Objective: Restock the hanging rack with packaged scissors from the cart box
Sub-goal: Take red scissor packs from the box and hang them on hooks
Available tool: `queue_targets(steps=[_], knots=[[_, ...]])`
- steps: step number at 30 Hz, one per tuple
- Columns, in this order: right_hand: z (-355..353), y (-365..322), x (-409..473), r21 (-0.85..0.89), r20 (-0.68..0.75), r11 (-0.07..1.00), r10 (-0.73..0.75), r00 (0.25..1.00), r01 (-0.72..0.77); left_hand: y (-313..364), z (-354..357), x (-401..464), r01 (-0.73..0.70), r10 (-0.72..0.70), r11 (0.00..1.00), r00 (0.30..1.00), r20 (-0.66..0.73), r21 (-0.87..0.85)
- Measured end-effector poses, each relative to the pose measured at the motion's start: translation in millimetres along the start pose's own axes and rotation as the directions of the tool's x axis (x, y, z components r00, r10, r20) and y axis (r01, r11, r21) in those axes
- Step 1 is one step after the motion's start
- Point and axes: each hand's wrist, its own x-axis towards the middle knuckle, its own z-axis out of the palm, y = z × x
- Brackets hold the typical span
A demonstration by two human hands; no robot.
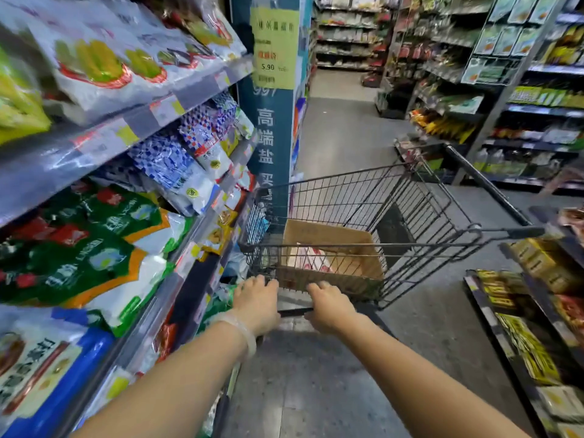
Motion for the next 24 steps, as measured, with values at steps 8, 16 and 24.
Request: queue_targets(steps=[8, 16, 24], knots=[[-47.4, 49.7, 157.9, -0.008, -0.019, 0.998, -0.062, 0.998, 0.062, 1.7, -24.7, 152.2, 0.047, -0.046, 0.997, 0.999, 0.029, -0.055], [-78.2, 140.7, 346.7, -0.003, 0.169, 0.999, -0.053, 0.984, 0.054, 24.8, -51.8, 345.3, 0.177, -0.161, 0.978, 0.976, 0.145, -0.107], [-14.4, 213.6, 436.3, 0.018, 0.388, 1.000, 0.012, 0.921, -0.021, 50.3, -2.7, 447.3, 0.232, -0.181, 0.965, 0.928, 0.325, -0.125]])
